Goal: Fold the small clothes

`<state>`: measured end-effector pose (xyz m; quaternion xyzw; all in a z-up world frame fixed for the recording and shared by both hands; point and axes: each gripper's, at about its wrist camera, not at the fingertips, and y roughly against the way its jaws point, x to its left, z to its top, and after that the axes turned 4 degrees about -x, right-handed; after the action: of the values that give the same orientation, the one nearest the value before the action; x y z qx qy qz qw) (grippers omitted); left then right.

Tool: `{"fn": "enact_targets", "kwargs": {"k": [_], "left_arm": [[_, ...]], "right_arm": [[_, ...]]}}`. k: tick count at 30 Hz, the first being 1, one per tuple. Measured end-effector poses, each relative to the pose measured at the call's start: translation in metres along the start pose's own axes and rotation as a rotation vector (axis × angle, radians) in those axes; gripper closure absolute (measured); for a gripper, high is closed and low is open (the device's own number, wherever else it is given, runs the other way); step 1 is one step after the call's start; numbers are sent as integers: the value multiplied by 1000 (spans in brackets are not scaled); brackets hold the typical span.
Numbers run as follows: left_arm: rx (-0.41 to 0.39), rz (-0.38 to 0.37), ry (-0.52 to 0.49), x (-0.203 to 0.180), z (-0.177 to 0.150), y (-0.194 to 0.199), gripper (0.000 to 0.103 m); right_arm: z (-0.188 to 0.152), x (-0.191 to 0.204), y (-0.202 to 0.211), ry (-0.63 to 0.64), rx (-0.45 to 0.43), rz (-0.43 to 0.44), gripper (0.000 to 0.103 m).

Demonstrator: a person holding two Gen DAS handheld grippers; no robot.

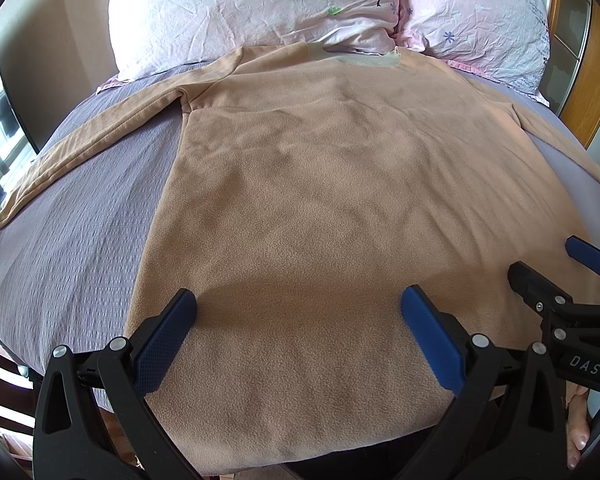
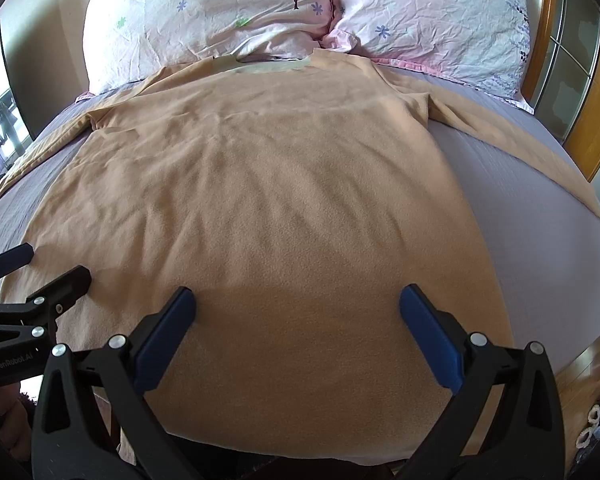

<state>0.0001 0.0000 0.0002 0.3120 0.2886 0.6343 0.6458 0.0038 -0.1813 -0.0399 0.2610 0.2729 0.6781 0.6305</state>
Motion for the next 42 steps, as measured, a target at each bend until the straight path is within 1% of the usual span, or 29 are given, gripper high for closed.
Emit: {"fn": "enact_targets", "kwargs": {"k": [22, 25, 28, 29, 30, 31, 32, 34, 35, 36, 37, 38, 39, 40, 42], "left_arm": [[-1, 0, 0, 0, 0, 0, 1], [-1, 0, 0, 0, 0, 0, 1], [-1, 0, -2, 0, 0, 0, 1], [-3, -1, -3, 0, 0, 0, 1], [-7, -1, -5, 0, 0, 0, 1], [-12, -3, -11, 0, -1, 1, 1], [-16, -6, -16, 0, -1, 1, 1], [-18, -20, -25, 3, -2, 1, 1], [-15, -25, -21, 1, -1, 3, 1], [-20, -49, -11, 5, 1, 4, 1], [-36, -88, 10, 11, 5, 5, 1], [-60, -120, 36, 19, 9, 5, 1], [-92, -148, 61, 27, 11, 9, 1], [-125, -158, 78, 32, 16, 9, 1], [-201, -162, 107, 42, 25, 13, 1]], "right_arm": [[0, -1, 1, -3, -12, -4, 2], [0, 0, 3, -3, -29, -4, 2], [-3, -1, 4, 3, -74, 5, 2], [-4, -2, 3, 16, -98, 18, 2], [-3, -6, 3, 41, -119, 50, 2], [1, -17, 4, 30, -127, 83, 2], [6, -33, 5, -16, -139, 100, 2], [20, -74, 11, -131, -181, 107, 2], [33, -114, 16, -241, -214, 86, 2], [40, -144, 18, -326, -232, 63, 2], [47, -184, 18, -446, -246, 35, 6], [50, -213, 17, -536, -251, 21, 11], [51, -259, 14, -687, -244, 3, 27], [49, -296, 9, -809, -232, -12, 39], [42, -356, -3, -1001, -220, -43, 49]]}}
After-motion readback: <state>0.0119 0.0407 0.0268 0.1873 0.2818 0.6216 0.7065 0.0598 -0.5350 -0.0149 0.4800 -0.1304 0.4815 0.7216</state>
